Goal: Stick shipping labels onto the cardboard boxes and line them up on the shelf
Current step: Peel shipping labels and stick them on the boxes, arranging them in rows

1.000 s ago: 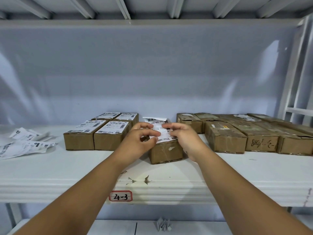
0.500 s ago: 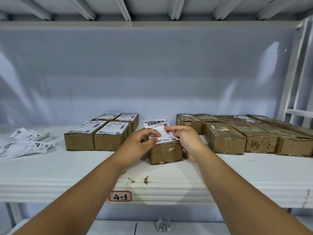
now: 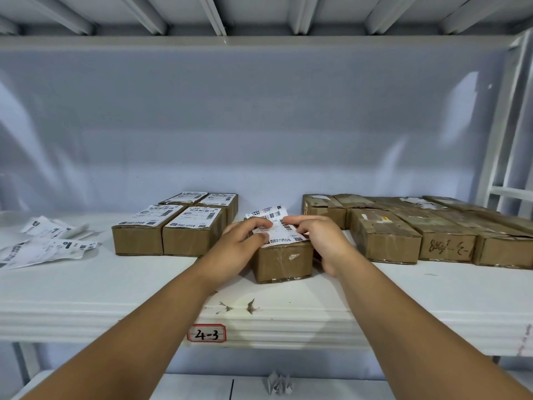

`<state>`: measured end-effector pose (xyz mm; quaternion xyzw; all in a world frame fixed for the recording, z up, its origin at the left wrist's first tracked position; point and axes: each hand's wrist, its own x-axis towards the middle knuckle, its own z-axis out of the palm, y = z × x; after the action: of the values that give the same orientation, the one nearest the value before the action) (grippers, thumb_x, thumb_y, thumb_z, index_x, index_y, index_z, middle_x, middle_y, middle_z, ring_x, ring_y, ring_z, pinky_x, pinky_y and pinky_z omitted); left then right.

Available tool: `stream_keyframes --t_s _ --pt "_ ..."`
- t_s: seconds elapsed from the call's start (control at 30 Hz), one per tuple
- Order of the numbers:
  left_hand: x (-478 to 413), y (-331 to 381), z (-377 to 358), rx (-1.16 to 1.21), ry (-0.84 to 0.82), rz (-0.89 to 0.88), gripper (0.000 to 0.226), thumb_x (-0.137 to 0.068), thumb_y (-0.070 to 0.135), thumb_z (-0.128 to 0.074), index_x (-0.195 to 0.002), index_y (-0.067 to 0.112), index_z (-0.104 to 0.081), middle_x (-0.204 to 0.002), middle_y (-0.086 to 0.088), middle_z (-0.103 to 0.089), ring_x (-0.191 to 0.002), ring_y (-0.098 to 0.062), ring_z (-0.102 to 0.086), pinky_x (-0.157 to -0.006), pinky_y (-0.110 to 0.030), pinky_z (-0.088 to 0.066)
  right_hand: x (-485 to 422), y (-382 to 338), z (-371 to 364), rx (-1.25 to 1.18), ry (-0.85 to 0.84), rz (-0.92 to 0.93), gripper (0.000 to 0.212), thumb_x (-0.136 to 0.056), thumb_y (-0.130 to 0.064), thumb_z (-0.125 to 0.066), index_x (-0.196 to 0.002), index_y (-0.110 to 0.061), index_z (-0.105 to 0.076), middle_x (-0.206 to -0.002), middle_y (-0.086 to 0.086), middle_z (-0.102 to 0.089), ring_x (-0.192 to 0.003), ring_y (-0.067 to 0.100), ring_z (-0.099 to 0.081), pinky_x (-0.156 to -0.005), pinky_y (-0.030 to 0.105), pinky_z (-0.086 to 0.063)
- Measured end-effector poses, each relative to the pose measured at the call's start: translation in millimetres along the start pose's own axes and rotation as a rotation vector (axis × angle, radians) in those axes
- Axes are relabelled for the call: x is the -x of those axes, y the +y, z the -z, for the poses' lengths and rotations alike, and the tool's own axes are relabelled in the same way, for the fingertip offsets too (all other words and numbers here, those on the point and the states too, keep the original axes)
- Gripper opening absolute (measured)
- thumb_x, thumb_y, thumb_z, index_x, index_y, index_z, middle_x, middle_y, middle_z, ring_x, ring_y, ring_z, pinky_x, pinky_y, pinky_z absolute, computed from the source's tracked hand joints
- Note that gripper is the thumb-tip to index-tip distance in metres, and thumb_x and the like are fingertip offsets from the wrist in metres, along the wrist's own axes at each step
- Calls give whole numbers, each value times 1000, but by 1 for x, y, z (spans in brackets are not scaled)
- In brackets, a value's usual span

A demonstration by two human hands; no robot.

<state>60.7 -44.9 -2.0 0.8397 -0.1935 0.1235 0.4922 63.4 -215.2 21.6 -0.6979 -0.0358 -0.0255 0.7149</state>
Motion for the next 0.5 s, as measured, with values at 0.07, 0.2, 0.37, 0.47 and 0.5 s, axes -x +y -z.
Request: stream_keyframes --t_s 0.07,0.2,0.37,0.47,0.5 --pt "-3 -2 0 22 27 8 18 -90 43 -48 -102 43 -61 -124 8 -50 -127 -12 -37 -110 -34 -29 0 0 1 22 -2 -15 43 -82 5 -39 -103 -13 -72 -85 5 -68 -66 14 -59 -57 21 -43" --pt "-7 -7 -2 38 33 29 28 -75 47 -44 -97 44 -60 -127 8 -52 -125 -15 -41 -107 -33 -31 1 0 -2 67 8 -19 40 -81 1 -41 -103 -13 -72 -97 8 -67 -67 12 -56 -57 20 -41" --pt "-12 -8 -4 59 -13 57 29 -70 38 -39 -96 41 -52 -128 9 -46 -122 -12 -39 -105 -31 -29 -2 4 -2 72 50 34 24 -84 -7 -57 -102 4 -69 -114 26 -63 -72 20 -55 -59 22 -42" --pt "-13 -10 -2 113 -36 41 37 -68 34 -41 -99 42 -58 -119 20 -48 -120 -3 -41 -106 -24 -29 -6 7 -2 31 27 12 14 -83 -10 -62 -85 -11 -75 -107 20 -69 -80 24 -59 -70 29 -46" --pt "-14 -10 -2 122 -47 35 39 -68 30 -40 -101 40 -60 -116 21 -49 -116 2 -42 -100 -16 -30 -8 9 -1 39 19 2 17 -83 -9 -60 -81 -15 -75 -104 19 -70 -82 25 -58 -72 32 -45"
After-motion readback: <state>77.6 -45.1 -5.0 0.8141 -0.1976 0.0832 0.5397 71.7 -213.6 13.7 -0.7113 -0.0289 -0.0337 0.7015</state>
